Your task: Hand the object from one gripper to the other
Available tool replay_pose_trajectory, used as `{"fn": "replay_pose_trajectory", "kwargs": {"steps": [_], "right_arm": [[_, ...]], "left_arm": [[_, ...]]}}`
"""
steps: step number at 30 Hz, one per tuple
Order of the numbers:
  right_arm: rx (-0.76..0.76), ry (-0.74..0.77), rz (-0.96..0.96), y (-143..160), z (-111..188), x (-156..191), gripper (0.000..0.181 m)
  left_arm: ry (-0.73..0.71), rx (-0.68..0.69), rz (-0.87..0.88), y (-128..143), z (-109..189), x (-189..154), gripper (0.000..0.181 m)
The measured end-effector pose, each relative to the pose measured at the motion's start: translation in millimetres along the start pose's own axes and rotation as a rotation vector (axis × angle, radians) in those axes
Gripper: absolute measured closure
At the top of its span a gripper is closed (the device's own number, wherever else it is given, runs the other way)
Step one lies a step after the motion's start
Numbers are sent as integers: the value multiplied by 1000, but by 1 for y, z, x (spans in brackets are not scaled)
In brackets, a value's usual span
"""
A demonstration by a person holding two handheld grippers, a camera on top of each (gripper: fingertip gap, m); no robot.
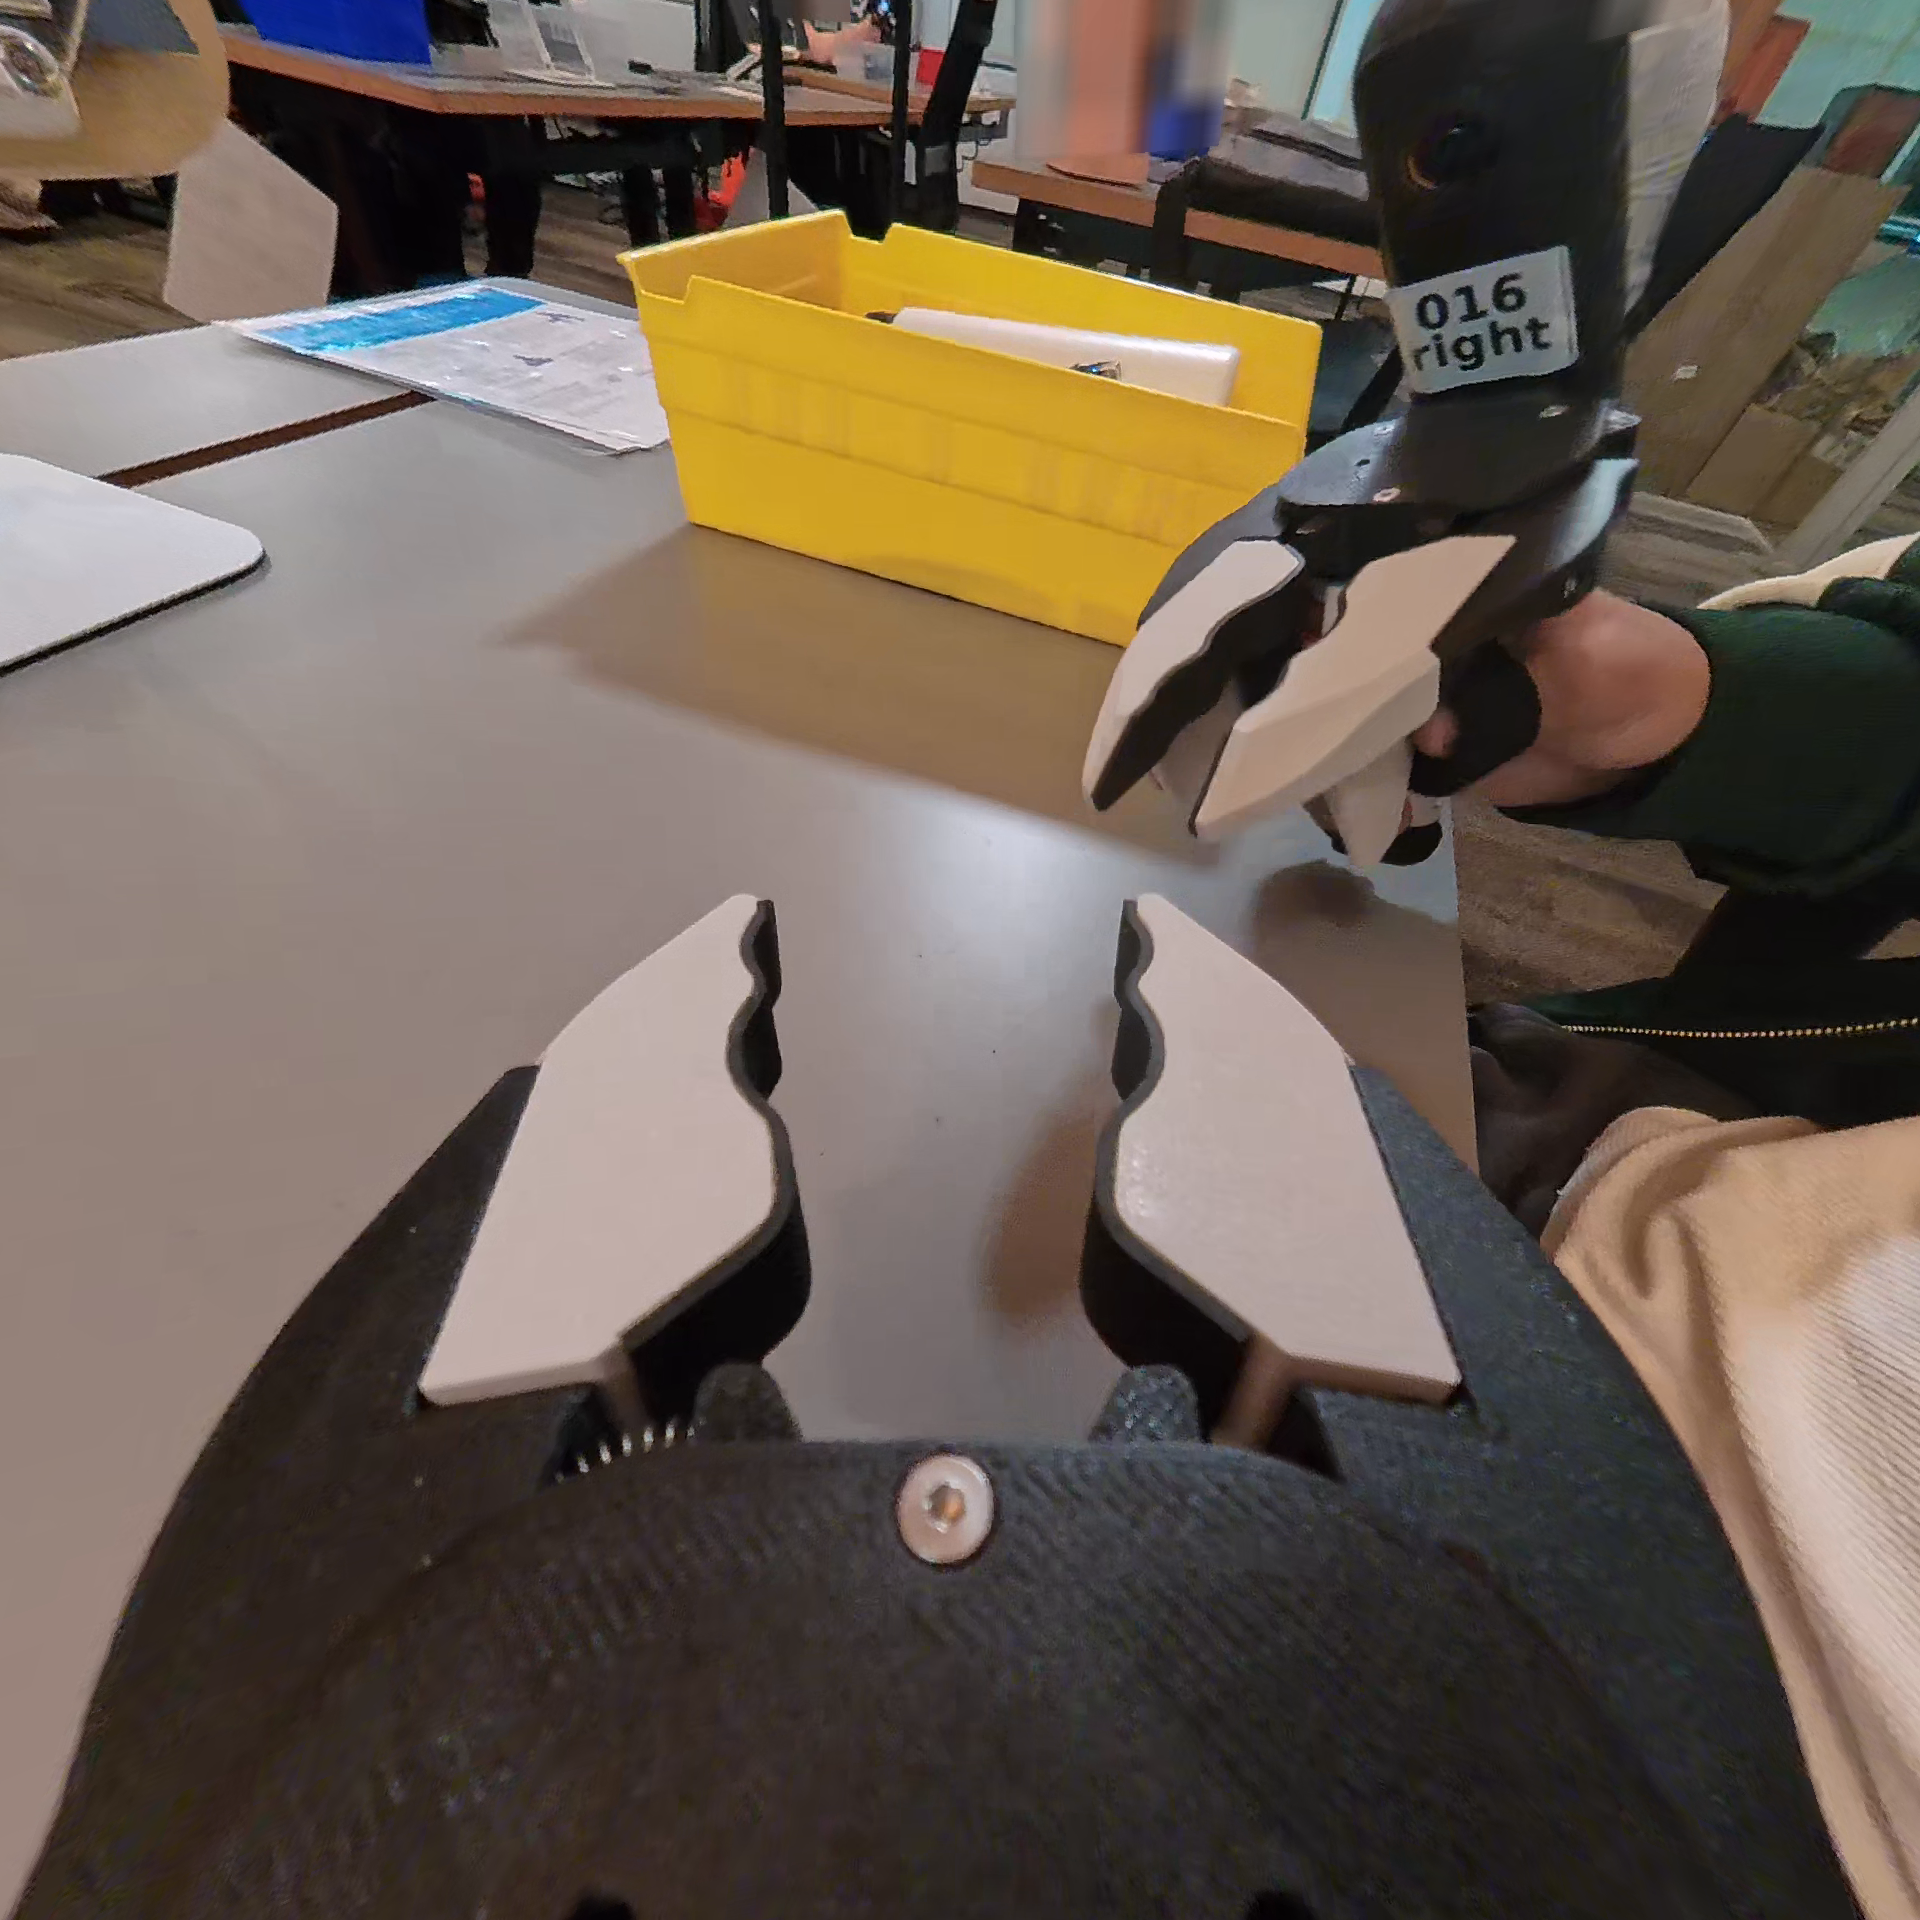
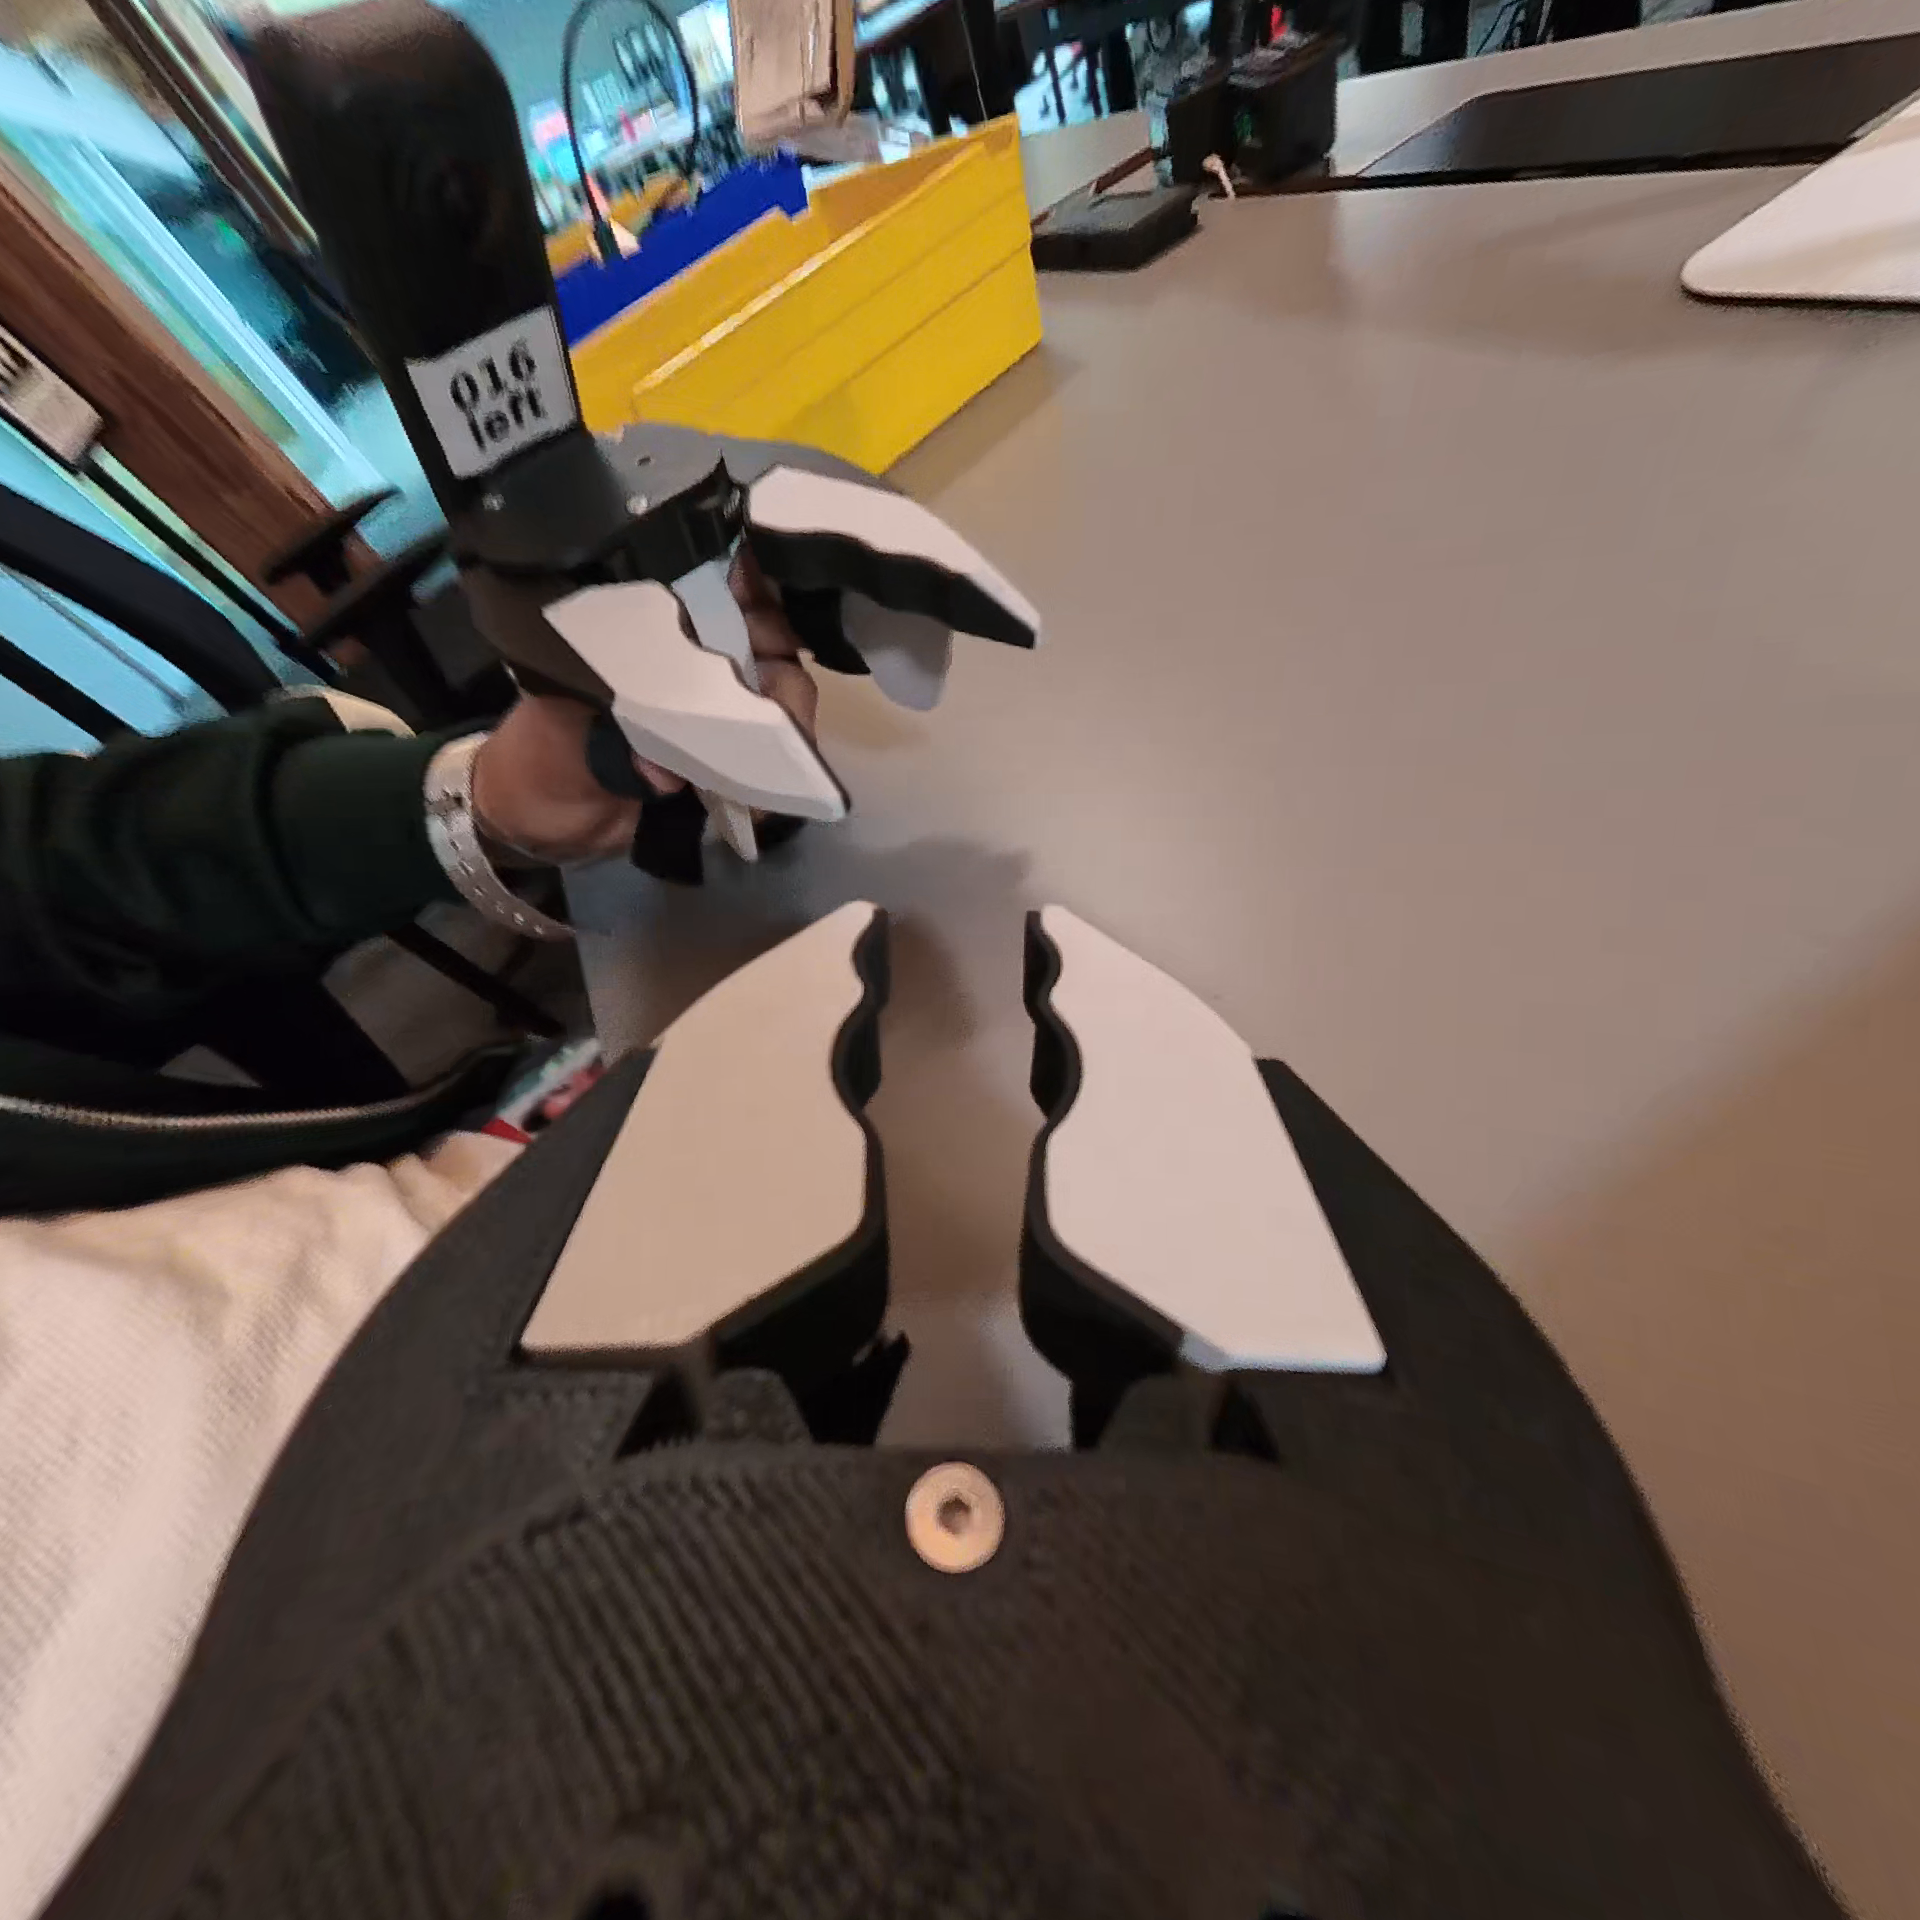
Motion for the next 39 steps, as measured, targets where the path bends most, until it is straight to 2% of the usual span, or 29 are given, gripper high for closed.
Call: {"fn": "replay_pose_trajectory", "kwargs": {"steps": [6,10,13,15,19,22,25,27,28,31,33,36,39], "right_arm": [[-174,-137,-244,-15,6,-3,148],[-195,-155,-283,-16,8,-4,148],[-190,-164,-295,-15,8,-3,147],[-165,-149,-266,-13,7,-2,145],[-88,-131,-175,-7,2,5,146],[-73,-146,-167,-5,-1,9,146],[-76,-144,-181,-5,-1,6,146],[-89,-137,-200,-6,0,3,146],[-98,-135,-212,-6,1,1,146],[-117,-129,-242,-7,1,-3,146],[-116,-126,-250,-7,1,-4,146],[-104,-119,-239,-6,-1,-4,146],[-96,-118,-227,-6,-1,-3,146]], "left_arm": [[7,-8,49,-1,1,4,118],[-8,39,108,5,1,7,138],[-60,56,74,4,6,13,143],[-121,23,45,-8,19,22,144],[-247,-129,64,-55,76,55,147],[-354,-258,113,-92,148,85,150],[-456,-332,217,-108,227,115,151],[-513,-290,324,-96,269,135,151],[-541,-227,397,-82,284,145,149],[-659,103,619,-15,315,168,146],[-713,216,702,16,327,176,146],[-712,272,803,37,330,182,148],[-731,384,846,56,327,183,146]]}}
Point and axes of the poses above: each gripper's, where its closed fingertips meet, z back along the fingers, y out of its underside, x = y × z across the jaws, the point moved 2 cm from there along z, back along the fingers, and after that the axes turned 11 degrees about z, right-handed, at the moved point
